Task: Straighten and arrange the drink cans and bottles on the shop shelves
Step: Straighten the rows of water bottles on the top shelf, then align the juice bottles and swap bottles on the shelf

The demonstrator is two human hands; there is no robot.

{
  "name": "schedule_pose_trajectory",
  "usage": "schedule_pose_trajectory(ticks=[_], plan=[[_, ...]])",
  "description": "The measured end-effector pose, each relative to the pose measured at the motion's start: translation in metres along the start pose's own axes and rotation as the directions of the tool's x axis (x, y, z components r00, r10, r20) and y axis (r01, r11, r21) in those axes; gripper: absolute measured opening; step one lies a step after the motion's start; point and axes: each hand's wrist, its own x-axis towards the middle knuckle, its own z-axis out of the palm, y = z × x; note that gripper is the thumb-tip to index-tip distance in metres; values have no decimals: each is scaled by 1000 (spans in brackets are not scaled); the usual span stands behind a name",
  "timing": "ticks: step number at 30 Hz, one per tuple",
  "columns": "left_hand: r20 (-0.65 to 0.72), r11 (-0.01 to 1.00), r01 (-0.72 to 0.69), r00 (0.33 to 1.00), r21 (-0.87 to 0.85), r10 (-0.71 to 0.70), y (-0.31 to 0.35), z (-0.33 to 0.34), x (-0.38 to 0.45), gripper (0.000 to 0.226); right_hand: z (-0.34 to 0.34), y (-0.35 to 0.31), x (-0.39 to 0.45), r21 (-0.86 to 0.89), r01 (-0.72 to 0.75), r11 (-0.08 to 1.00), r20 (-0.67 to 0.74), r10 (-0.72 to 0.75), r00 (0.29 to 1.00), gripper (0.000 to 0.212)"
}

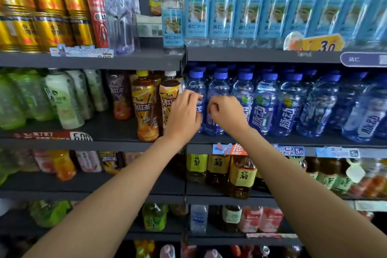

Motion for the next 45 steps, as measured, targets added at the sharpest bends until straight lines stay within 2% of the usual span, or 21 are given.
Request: schedule_pose_trajectory(ticks=[5,10,16,19,24,26,28,32,34,36,39,45], plan=[[74,998,29,997,-61,-24,16,19,-8,30,-9,24,-19,-3,-111,994,24,111,994,29],[194,976,158,973,-150,-128,28,39,-17,35,-16,42,-43,-10,-216,976,60,216,975,30],[196,959,189,969,-212,-147,28,47,-38,35,-21,56,-65,-13,-292,956,68,292,954,30],[217,970,161,969,-183,-120,21,45,-45,34,-13,54,-67,20,-245,969,53,244,968,28],[360,998,-54,931,-25,60,-6,31,-84,37,22,26,-63,69,-126,990,145,115,983,25],[400,1000,-5,917,10,1,-25,19,-105,37,41,7,-61,89,-102,991,199,83,976,24],[446,991,117,885,68,-135,-52,0,-126,44,62,-20,-60,103,-41,994,263,13,965,22],[314,941,322,887,108,-340,-111,-55,-170,48,106,-85,-68,113,88,990,421,-128,898,18],[296,912,387,862,137,-411,-140,-83,-193,43,128,-118,-72,102,96,990,483,-133,866,20],[352,874,455,800,174,-486,-173,-109,-217,42,153,-153,-79,100,63,993,528,-107,842,24],[485,804,542,649,247,-586,-221,-143,-260,37,195,-212,-94,114,21,993,537,-79,840,22],[471,712,656,560,250,-682,-314,-213,-325,42,288,-321,-125,138,-78,987,620,-25,784,23]])
